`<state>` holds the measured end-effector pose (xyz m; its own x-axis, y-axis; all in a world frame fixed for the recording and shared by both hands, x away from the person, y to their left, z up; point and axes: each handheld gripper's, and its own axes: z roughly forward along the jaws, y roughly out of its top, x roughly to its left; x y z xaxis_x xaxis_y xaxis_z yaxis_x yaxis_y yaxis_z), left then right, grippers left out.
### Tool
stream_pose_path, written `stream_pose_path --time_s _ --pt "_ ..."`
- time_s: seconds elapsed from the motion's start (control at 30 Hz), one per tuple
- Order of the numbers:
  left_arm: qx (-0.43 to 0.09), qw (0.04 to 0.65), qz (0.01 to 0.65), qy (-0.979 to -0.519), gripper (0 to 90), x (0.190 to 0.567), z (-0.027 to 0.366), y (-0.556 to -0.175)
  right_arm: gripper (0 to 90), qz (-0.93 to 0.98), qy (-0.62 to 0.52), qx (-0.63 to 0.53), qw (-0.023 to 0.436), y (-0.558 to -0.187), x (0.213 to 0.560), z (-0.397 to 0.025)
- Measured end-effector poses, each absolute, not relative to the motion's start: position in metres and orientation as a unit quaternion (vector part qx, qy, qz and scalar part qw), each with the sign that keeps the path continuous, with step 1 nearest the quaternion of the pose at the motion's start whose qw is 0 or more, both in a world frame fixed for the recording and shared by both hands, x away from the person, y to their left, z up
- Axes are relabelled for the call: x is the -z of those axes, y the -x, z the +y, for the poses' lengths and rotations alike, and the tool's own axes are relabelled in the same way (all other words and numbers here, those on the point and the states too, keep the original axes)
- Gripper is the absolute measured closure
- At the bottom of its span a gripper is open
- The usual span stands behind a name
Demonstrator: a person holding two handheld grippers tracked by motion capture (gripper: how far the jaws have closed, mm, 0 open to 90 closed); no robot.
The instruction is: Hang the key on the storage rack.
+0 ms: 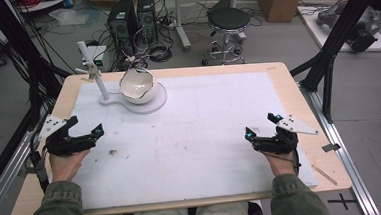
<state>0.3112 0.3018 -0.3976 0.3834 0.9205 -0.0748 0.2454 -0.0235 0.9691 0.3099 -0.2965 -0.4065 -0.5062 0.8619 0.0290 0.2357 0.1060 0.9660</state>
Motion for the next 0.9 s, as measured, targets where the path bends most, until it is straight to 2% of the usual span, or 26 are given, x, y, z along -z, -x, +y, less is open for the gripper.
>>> stream_pose_path --time_s 0.23,0.5,0.9 --pt "-0.330 0.509 0.474 -0.638 1.9 0.415 0.309 -0.300 0.5 0.682 -0.401 -0.536 0.296 -0.311 0.406 -0.299" --pt "-0.323 0.514 0.498 -0.619 1.8 0.422 0.318 -0.295 0.5 0.683 -0.401 -0.534 0.296 -0.311 0.406 -0.297" --pt "-0.312 0.527 0.495 -0.617 1.8 0.422 0.319 -0.293 0.5 0.684 -0.404 -0.531 0.295 -0.310 0.407 -0.296"
